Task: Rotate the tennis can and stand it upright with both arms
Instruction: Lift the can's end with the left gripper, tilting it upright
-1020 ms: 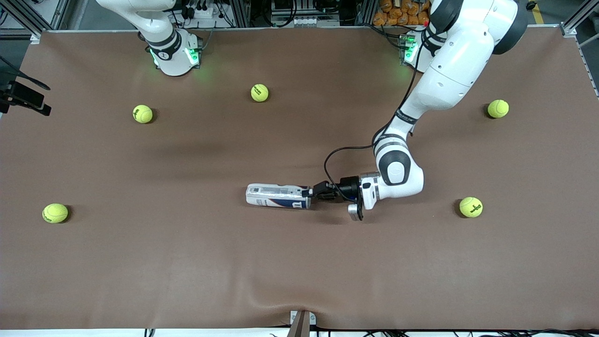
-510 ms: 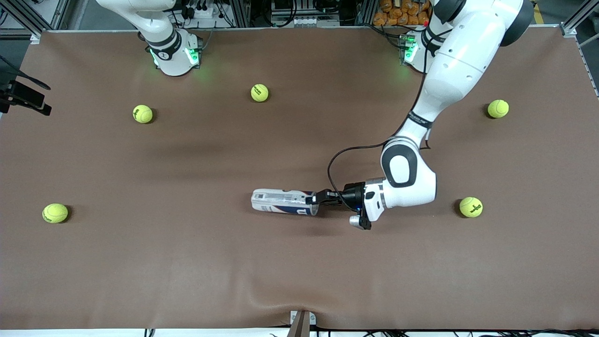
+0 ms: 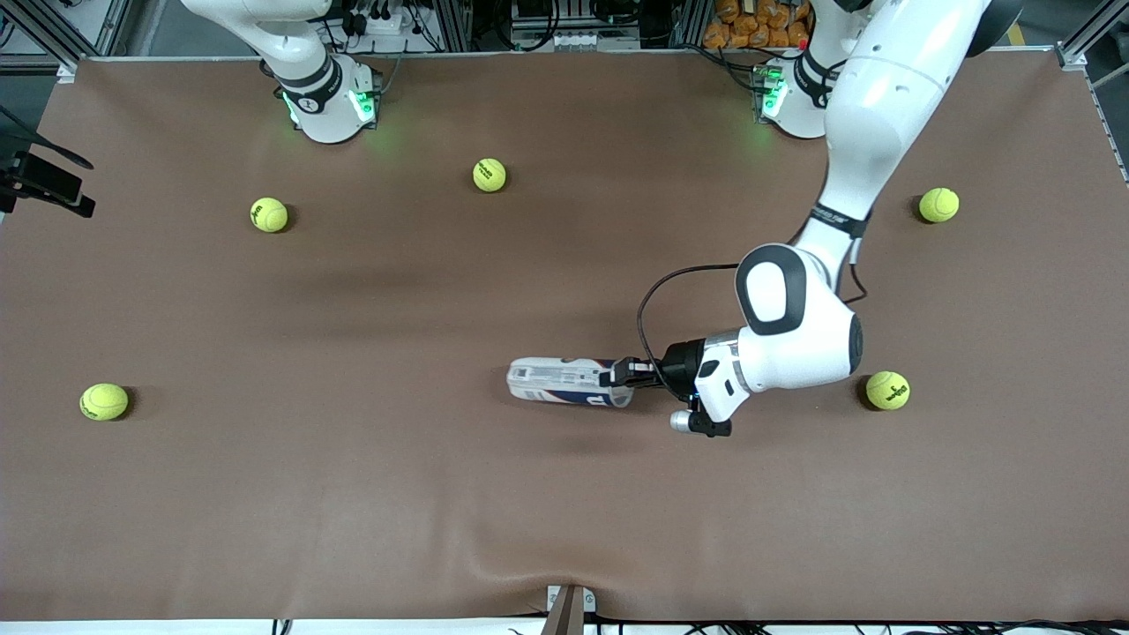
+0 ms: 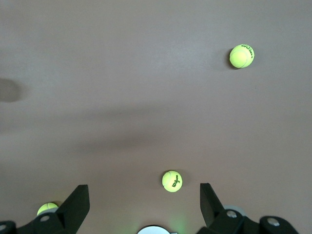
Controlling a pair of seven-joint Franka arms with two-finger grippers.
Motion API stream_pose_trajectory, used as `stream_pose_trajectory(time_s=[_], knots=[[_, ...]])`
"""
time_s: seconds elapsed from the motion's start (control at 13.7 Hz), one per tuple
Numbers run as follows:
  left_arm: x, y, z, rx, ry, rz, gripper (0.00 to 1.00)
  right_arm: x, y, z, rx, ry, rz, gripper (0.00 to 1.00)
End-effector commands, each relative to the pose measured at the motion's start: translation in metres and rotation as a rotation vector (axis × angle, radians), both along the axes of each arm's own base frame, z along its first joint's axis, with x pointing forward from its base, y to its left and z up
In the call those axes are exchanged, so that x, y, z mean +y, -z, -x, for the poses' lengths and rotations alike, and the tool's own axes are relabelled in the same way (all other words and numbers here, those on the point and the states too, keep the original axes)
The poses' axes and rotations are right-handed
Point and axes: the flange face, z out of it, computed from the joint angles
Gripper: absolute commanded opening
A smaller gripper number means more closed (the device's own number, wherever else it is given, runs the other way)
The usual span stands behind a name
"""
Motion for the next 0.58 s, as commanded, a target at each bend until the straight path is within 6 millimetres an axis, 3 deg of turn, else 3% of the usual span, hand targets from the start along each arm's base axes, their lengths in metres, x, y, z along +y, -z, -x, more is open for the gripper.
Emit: stream_pose_trajectory(time_s=[0.0, 0.15, 0.22, 0.36, 0.51], knots=[[-0.026, -0.039, 0.009, 0.018, -0.052, -0.184, 0.0, -0.002, -0.003, 0.003, -0.008, -0.006, -0.008, 1.0], [-0.061, -0.05, 0.028, 0.006, -0.058, -0.301, 0.0, -0.001, -0.003, 0.003, -0.012, -0.009, -0.008, 1.0], [-0.069, -0.058, 0.035, -0.008, -0.054, -0.345, 0.0, -0.002, -0.003, 0.003, -0.012, -0.007, -0.008, 1.0], [-0.075, -0.07, 0.053, -0.005, -0.005, -0.487, 0.0, -0.001, -0.003, 0.003, -0.012, -0.009, -0.008, 1.0], [-0.069, -0.084, 0.069, 0.035, 0.023, -0.632, 0.0, -0.001, -0.003, 0.003, -0.008, -0.009, -0.008, 1.0]])
